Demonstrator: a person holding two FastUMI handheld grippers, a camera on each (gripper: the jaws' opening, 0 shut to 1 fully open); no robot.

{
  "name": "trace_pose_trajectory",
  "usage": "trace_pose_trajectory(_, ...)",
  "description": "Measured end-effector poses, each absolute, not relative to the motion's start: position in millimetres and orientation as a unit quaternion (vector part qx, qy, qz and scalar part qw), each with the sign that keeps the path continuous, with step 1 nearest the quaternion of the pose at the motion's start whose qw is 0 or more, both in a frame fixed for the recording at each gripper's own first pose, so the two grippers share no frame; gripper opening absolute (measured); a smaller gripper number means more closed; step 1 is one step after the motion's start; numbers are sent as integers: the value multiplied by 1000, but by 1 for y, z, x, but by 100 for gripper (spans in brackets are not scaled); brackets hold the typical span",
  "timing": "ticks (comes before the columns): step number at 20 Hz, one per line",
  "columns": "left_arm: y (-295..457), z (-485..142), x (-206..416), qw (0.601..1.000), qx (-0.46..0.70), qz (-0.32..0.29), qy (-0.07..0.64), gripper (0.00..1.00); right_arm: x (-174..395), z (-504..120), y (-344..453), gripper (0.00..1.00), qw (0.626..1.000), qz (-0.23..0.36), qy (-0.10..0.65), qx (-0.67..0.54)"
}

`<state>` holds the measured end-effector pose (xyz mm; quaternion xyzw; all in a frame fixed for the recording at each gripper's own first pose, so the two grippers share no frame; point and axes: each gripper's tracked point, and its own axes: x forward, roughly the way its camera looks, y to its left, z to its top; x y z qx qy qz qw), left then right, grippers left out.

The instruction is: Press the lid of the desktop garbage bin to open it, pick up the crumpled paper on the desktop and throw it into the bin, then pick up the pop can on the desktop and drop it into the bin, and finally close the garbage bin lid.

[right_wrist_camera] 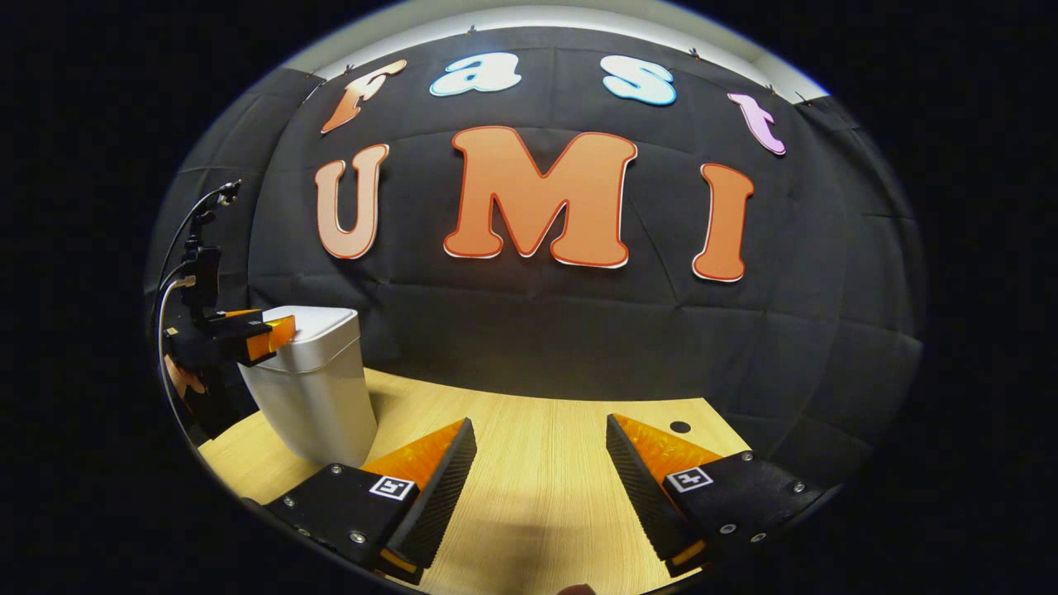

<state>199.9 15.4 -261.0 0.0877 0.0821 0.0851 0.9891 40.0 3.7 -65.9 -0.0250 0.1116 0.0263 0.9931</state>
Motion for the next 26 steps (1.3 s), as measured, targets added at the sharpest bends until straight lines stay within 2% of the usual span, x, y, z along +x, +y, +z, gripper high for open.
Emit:
trace_pose_trajectory(3,7,-236,184,991,85,88,58,96,38,-63,-6,94,994,16,106,-22)
trace_pose_trajectory(8,-52,-198,144,997,47,52,26,95,38,-58,-14,94,995,6,96,-17)
trace_pose_trajectory(13,-115,-209,118,998,42,8,41,94,38,-47,-15,95,997,8,75,-10)
trace_pose_trajectory(18,-155,-222,107,996,60,-5,62,95,35,-28,-23,94,999,-10,29,-13)
trace_pose_trajectory(26,-197,-238,93,994,76,-33,77,96,27,-31,-24,94,999,3,34,-17)
